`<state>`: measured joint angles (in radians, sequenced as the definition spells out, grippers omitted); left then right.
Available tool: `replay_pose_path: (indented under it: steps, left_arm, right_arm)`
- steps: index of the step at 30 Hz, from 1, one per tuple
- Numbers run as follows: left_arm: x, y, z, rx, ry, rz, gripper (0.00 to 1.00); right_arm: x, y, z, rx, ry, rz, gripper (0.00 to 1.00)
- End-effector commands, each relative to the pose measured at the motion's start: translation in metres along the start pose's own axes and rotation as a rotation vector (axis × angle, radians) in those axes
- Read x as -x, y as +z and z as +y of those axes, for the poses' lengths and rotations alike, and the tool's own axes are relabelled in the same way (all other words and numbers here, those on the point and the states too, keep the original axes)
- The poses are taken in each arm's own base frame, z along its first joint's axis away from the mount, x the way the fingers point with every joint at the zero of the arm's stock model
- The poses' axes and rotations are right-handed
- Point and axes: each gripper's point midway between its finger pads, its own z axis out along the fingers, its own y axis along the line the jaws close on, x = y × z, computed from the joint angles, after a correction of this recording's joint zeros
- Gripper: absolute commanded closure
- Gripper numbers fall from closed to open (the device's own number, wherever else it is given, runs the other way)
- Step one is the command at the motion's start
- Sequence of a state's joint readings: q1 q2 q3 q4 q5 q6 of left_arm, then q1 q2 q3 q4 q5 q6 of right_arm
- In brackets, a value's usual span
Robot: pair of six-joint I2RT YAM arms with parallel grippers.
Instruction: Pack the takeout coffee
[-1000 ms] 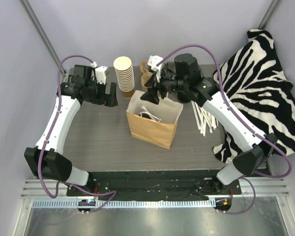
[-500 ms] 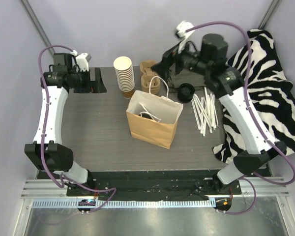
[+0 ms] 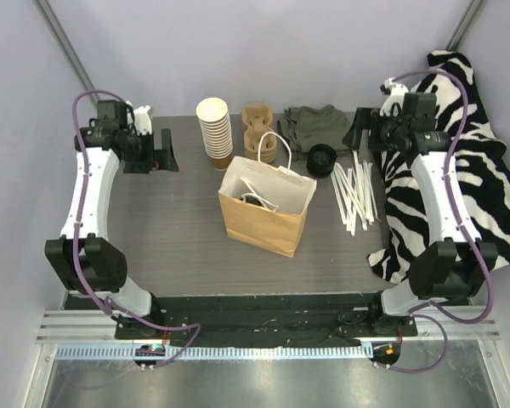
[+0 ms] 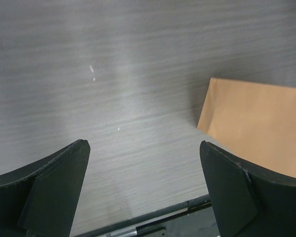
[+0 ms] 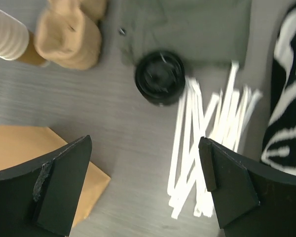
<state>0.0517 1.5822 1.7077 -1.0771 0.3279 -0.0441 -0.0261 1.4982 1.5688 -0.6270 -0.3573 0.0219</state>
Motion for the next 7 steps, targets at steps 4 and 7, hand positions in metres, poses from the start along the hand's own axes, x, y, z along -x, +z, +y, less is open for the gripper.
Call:
replay_pose_path:
  steps: [4,7]
  left_arm:
    - [-0.017,0.009,0.016,0.065,-0.029,0.040,0.00]
    - [-0.007,0.007,0.018,0.056,-0.052,0.012,0.00]
  right_arm:
    - [-0.039,-0.033,-0.004,-0.029,0.018,0.036,0.00]
    - [-0.049,-0.038,-0.002,-0.033,0.043,0.052,0.00]
